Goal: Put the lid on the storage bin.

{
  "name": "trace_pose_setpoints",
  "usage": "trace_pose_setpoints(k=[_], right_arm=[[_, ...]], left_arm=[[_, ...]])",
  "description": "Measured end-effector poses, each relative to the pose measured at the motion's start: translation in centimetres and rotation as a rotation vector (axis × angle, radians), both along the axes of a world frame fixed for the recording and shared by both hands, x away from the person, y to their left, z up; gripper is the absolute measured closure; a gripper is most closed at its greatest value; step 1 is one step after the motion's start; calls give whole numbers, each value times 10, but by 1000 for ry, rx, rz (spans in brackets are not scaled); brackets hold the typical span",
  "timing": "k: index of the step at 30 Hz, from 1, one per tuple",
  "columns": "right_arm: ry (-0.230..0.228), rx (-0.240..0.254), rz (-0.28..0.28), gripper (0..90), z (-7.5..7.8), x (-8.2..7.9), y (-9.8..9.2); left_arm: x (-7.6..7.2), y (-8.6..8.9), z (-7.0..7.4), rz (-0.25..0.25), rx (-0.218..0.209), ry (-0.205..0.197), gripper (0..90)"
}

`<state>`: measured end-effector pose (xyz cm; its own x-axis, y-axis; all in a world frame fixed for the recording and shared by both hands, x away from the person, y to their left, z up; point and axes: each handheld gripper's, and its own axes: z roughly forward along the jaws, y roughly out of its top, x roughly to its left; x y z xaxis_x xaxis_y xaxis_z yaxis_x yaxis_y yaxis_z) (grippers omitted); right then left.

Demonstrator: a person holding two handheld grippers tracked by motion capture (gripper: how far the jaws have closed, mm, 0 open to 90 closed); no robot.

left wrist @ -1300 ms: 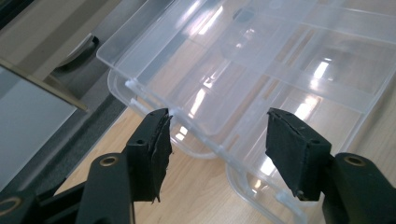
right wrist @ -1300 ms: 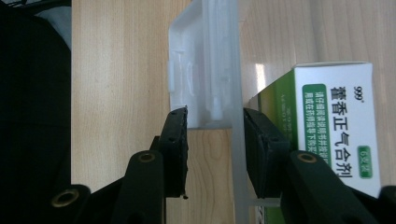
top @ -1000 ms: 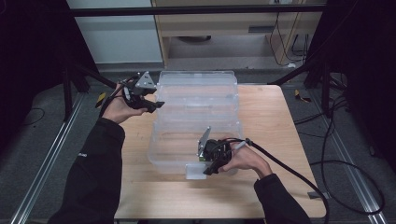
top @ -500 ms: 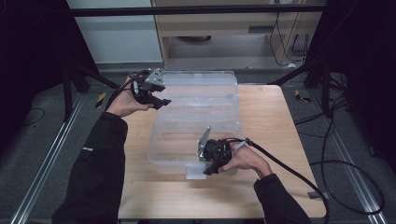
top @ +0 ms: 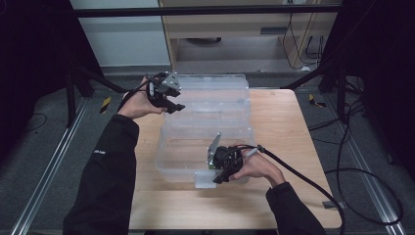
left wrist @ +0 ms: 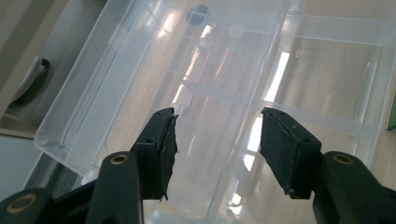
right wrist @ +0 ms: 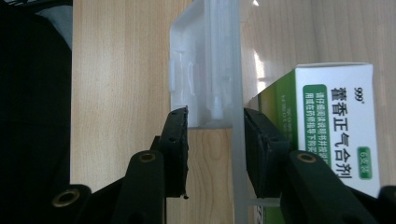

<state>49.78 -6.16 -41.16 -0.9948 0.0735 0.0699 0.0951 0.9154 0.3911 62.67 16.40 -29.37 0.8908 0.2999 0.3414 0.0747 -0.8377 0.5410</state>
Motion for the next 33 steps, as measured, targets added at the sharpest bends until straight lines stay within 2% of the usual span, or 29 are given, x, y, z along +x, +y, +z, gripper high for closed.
trace_pose_setpoints(k=[9,13,14,21,24,25,26,33], right_arm=[[-3,0,7,630,0,0,0],[-3,2,11,630,0,0,0],[-3,1,11,630,0,0,0],[-4,2,11,630,0,0,0],[-5,2,11,631,0,0,0],[-6,3,13,631,0,0,0],[-9,4,12,631,0,0,0],[-10,4,12,631,0,0,0]], left_arm=[[6,-7,-6,-17,45,22,490],[9,-8,-9,-20,57,31,533],[10,-8,-11,-21,49,33,543],[10,-13,-13,-45,89,56,624],[10,-16,-15,-48,109,55,652],[9,-17,-16,-51,95,51,658],[9,-17,-14,-52,112,58,672],[8,-20,-14,-66,135,42,727]])
